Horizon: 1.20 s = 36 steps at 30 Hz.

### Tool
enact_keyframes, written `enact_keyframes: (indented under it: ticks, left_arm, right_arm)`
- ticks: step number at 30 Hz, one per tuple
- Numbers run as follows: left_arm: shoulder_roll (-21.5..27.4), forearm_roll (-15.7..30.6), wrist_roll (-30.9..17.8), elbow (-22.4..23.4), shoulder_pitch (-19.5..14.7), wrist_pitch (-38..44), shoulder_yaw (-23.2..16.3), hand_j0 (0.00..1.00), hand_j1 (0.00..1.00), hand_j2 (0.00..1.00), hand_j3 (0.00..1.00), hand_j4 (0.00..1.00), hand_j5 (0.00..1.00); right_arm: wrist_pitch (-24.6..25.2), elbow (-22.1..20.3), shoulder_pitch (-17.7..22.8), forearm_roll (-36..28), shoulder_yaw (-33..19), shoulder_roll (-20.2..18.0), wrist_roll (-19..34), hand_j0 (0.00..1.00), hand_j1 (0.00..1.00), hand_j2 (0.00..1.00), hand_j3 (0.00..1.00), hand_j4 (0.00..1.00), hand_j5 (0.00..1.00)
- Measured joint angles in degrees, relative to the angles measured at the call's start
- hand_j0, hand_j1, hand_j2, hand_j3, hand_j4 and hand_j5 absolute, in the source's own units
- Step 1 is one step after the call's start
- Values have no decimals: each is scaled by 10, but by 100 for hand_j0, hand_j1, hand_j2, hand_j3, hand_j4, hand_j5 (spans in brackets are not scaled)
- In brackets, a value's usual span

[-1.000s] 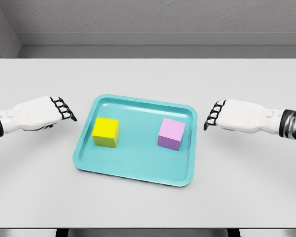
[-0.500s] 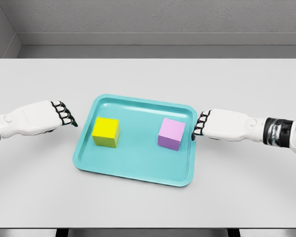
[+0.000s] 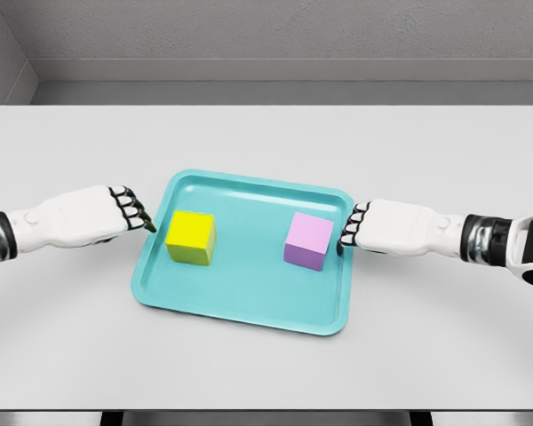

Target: Push two cubes

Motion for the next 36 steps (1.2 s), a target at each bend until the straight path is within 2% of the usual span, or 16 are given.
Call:
enact_keyframes:
  ticks: [10,36]
  left_arm:
    - [-18,0,-8,-2,-1,0,-3,78,78,78,78,78,78]
    - [-66,0,-45,-19,-5,0,-4,77,77,77,77,77,77]
  right_arm:
    - [0,7,-6,10,1,21,1,63,63,63,63,63,63]
    - [0,76,-42,37,8,79,1,63,63,63,63,63,63]
